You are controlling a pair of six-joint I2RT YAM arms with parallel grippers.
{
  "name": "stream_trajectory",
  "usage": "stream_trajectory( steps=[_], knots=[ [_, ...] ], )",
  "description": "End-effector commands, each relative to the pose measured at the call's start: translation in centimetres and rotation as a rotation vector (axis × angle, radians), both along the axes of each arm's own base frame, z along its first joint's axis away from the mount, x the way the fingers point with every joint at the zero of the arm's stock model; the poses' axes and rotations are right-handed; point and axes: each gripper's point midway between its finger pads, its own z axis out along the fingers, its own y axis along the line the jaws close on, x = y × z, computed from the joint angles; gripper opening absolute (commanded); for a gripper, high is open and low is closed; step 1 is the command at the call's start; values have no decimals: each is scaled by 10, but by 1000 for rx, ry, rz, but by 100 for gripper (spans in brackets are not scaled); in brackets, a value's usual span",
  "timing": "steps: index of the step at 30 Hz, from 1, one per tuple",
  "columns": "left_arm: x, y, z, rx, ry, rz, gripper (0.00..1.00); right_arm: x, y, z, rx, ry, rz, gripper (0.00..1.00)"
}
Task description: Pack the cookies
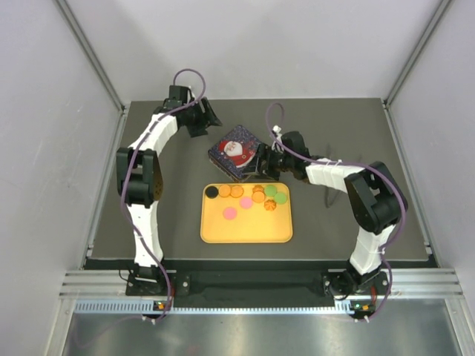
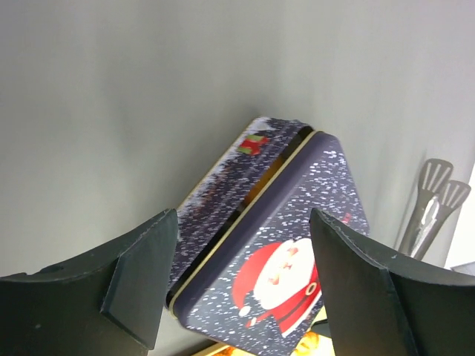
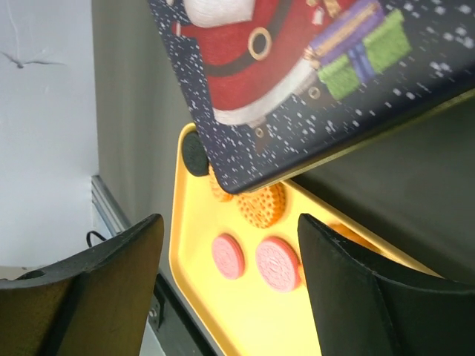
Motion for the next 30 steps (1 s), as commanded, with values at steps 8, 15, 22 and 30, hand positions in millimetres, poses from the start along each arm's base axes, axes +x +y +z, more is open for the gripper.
stream_trajectory(
  steps=[8,15,22,30],
  knots=[
    [-4,-15,-18,-56,-21,-89,78,24,-3,17,-16,-87,-28,77],
    [-12,-21,-31,-93,-37,-120,78,37,0,10,-30,-79,-46,78],
    [-14,-28,-26,-150,-81,-141,79,41,-1,4,-45,-68,-56,80],
    [-17,-32,-19,-184,-119,-139,79,50,2,12,-41,-81,-60,79]
  ],
)
